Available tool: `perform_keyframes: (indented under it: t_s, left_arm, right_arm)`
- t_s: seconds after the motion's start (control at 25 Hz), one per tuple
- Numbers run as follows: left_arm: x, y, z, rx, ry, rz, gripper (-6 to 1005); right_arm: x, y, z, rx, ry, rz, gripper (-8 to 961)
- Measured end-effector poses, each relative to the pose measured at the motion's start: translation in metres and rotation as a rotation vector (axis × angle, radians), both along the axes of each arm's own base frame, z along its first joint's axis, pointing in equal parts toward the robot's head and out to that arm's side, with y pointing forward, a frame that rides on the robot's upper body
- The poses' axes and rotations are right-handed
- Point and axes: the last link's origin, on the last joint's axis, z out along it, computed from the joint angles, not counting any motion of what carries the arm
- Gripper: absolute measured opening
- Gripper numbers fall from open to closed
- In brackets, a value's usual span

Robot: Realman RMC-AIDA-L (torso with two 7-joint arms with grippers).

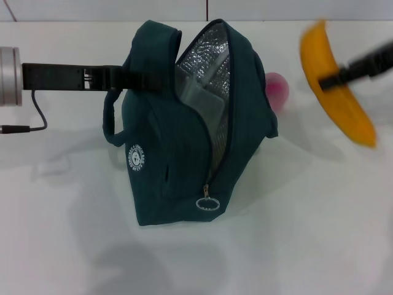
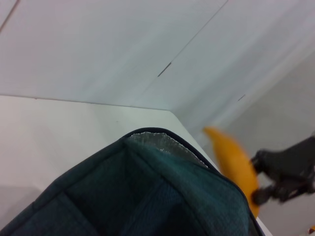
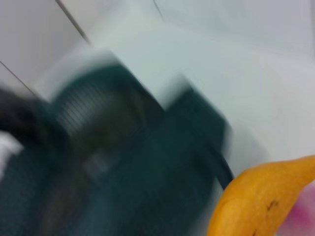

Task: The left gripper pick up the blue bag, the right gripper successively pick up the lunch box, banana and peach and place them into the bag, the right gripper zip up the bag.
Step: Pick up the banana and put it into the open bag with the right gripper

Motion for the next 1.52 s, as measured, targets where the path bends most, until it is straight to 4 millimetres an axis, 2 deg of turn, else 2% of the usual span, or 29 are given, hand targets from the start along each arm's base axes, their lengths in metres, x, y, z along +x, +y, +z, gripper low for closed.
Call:
perform_keyframes:
  t_s: [0.16,0.44,0.72,1.08,1.28,1.52]
  left_arm:
    - [0.0,0.0,0.0,0.001,-0.007,0.0,66]
    - [0.0,-0.003,-0.001,0.005,-0.028,0.006,66]
    - [0.0,-0.005,-0.005,-0.001,-0.04,0.009,66]
    - [-0.002,-0.006,-0.004,0.002,-0.038,0.013,66]
    - [-0.004,-0.006,-0.003,0.004,-0.036,0.015,66]
    - [-0.006,-0.006,-0.002,0.013,-0.032,0.023,66]
  right_arm:
    - [-0.033,0.001,0.014,0.045,0.196,0.136,452]
    - [-0.075,-0.006,0.023,0.065,0.454,0.336,465]
    - [-0.091,-0.01,0.014,0.075,0.556,0.44,479]
    - [-0.094,-0.019,-0.031,-0.001,0.627,0.509,497]
    - [-0.078,-0.017,-0.051,0.005,0.688,0.492,506]
    - [-0.066,-0.018,-0.063,0.008,0.695,0.496,518]
